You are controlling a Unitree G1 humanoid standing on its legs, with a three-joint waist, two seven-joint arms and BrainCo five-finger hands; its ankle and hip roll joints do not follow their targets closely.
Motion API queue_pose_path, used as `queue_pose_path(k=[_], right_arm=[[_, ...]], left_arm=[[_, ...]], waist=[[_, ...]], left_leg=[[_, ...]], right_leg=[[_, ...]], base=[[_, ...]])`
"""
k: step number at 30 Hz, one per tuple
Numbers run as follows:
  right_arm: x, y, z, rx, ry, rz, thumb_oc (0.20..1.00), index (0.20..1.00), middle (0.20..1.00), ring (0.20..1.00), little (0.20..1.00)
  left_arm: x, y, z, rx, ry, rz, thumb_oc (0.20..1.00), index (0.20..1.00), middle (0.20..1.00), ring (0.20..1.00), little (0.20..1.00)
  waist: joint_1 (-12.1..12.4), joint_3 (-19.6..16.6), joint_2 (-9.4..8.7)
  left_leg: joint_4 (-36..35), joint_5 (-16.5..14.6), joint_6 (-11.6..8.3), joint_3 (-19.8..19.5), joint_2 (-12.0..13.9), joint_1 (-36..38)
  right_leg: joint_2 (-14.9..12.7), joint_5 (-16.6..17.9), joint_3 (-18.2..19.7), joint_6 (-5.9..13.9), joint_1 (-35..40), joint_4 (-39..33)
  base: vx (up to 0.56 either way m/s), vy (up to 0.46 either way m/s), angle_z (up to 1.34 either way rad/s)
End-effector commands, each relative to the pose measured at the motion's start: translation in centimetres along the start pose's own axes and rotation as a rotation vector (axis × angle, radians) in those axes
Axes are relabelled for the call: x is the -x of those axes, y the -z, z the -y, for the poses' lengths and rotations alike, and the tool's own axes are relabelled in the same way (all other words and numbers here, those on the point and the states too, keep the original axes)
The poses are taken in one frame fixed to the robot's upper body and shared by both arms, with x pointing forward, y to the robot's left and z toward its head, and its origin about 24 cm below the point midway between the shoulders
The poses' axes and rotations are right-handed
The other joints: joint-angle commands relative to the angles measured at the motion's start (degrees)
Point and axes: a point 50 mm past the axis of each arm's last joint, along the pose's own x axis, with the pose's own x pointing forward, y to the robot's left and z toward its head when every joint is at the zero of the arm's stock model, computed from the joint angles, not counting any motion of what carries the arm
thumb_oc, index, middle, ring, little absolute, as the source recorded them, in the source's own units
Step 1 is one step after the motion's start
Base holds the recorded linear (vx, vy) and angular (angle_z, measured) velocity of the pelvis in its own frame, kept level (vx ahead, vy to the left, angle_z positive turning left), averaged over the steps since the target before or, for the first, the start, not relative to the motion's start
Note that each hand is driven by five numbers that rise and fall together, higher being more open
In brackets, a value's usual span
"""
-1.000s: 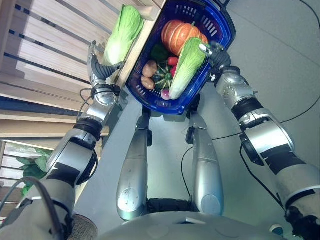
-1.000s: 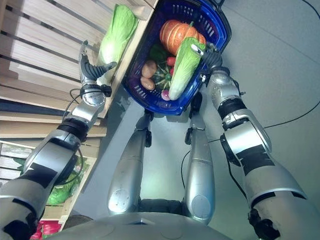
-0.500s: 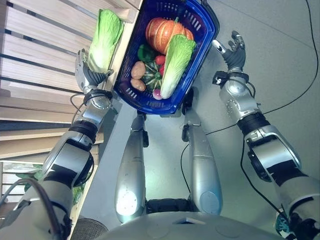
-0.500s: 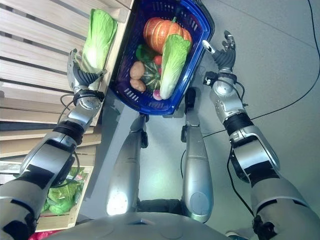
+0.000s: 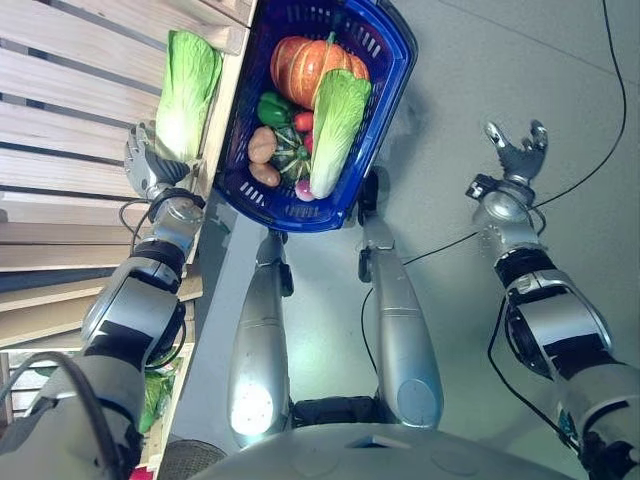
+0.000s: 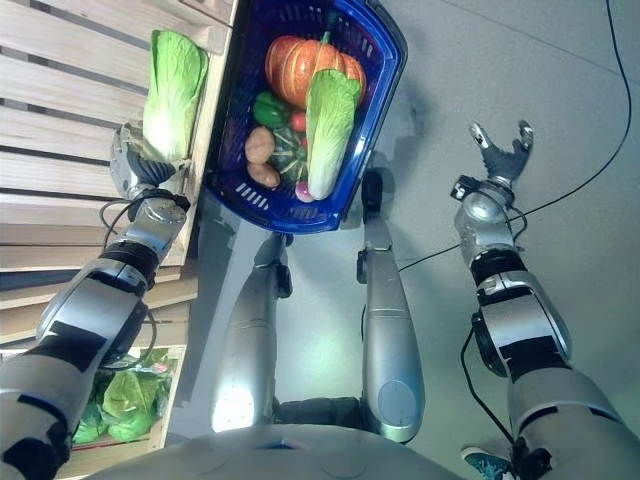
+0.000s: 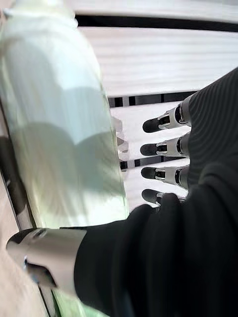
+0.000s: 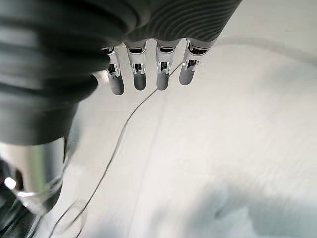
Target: Pick up fruits and vegetables into the basket
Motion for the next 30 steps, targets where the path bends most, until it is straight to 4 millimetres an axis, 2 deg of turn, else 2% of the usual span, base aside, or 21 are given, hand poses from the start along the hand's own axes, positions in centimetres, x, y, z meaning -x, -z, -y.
queue_pose_path(k=[1, 7, 14, 15, 16, 17, 18, 19, 30], right_arm=[[-0.4, 1.6, 3.1, 0.058, 0.061, -0.023, 1.000, 1.000, 1.000, 1.000, 1.000], [-0.5, 3.3, 4.7, 0.117, 0.094, -0.124, 1.000, 1.000, 1.000, 1.000, 1.000], [-0.6, 3.6, 5.1, 0.144, 0.099, -0.154, 1.000, 1.000, 1.000, 1.000, 1.000], [-0.6, 3.5, 5.1, 0.144, 0.095, -0.154, 1.000, 1.000, 1.000, 1.000, 1.000], [-0.6, 3.4, 5.0, 0.144, 0.091, -0.152, 1.000, 1.000, 1.000, 1.000, 1.000], [-0.6, 3.3, 4.9, 0.144, 0.089, -0.149, 1.000, 1.000, 1.000, 1.000, 1.000], [-0.7, 3.2, 4.7, 0.140, 0.086, -0.145, 1.000, 1.000, 1.000, 1.000, 1.000], [-0.7, 3.0, 4.4, 0.136, 0.083, -0.140, 1.000, 1.000, 1.000, 1.000, 1.000], [-0.7, 2.4, 3.4, 0.109, 0.060, -0.123, 1.000, 1.000, 1.000, 1.000, 1.000]], left_arm=[[-0.7, 3.4, -1.9, -0.017, -0.030, -0.165, 1.000, 1.000, 1.000, 1.000, 1.000], [-0.7, 4.3, -1.8, -0.026, 0.023, -0.240, 1.000, 1.000, 1.000, 1.000, 1.000], [-0.7, 4.7, -1.6, -0.026, 0.086, -0.287, 1.000, 1.000, 1.000, 1.000, 1.000], [-0.7, 4.8, -1.6, -0.028, 0.104, -0.298, 0.950, 0.950, 0.950, 0.950, 0.950], [-0.6, 4.9, -1.5, -0.026, 0.120, -0.305, 0.853, 0.853, 0.853, 0.853, 0.853], [-0.6, 4.9, -1.5, -0.026, 0.133, -0.307, 0.517, 0.517, 0.517, 0.517, 0.517], [-0.6, 4.9, -1.3, -0.025, 0.152, -0.311, 0.300, 0.300, 0.300, 0.300, 0.300], [-0.5, 4.9, -1.2, -0.018, 0.170, -0.311, 0.200, 0.200, 0.200, 0.200, 0.200], [-0.5, 4.5, -0.7, -0.002, 0.254, -0.311, 0.200, 0.200, 0.200, 0.200, 0.200]], waist=[[-0.6, -2.1, 0.53], [-0.8, -2.1, 0.24], [-0.9, -2.1, 0.18], [-0.9, -2.1, 0.10], [-0.9, -2.1, 0.06], [-0.9, -2.1, 0.05], [-0.9, -2.1, 0.01], [-0.9, -2.1, -0.02], [-0.9, -2.1, -0.41]], left_leg=[[0.4, -0.2, 1.01, 0.8, -2.8, -1.9], [0.7, -0.4, 1.10, 1.0, -2.6, -2.0], [0.7, -0.5, 1.17, 1.1, -2.6, -2.1], [0.7, -0.6, 1.16, 1.1, -2.6, -2.1], [0.7, -0.7, 1.14, 1.1, -2.5, -2.1], [0.7, -0.7, 1.12, 1.0, -2.5, -2.1], [0.8, -0.7, 1.10, 1.1, -2.5, -2.2], [0.8, -0.8, 1.09, 1.1, -2.5, -2.2], [0.4, -0.8, 0.95, 1.3, -2.4, -2.4]], right_leg=[[4.0, -6.9, -2.9, 1.60, 1.9, 4.0], [4.1, -7.0, -2.7, 1.49, 2.1, 4.0], [4.1, -7.1, -2.7, 1.55, 1.9, 4.0], [4.1, -7.1, -2.7, 1.55, 1.9, 3.9], [4.1, -7.1, -2.7, 1.58, 1.9, 3.9], [4.1, -7.1, -2.7, 1.61, 1.9, 3.9], [4.1, -7.1, -2.6, 1.60, 1.9, 3.9], [4.1, -7.1, -2.6, 1.60, 1.8, 3.8], [4.1, -6.9, -2.6, 1.66, 1.8, 3.1]], base=[[0.00, 0.000, 0.00], [0.00, 0.000, 0.00], [0.00, 0.000, 0.00], [0.00, 0.000, 0.00], [0.00, 0.000, 0.00], [0.00, 0.000, 0.00], [0.00, 0.000, 0.00], [0.00, 0.000, 0.00], [0.00, 0.000, -0.01]])
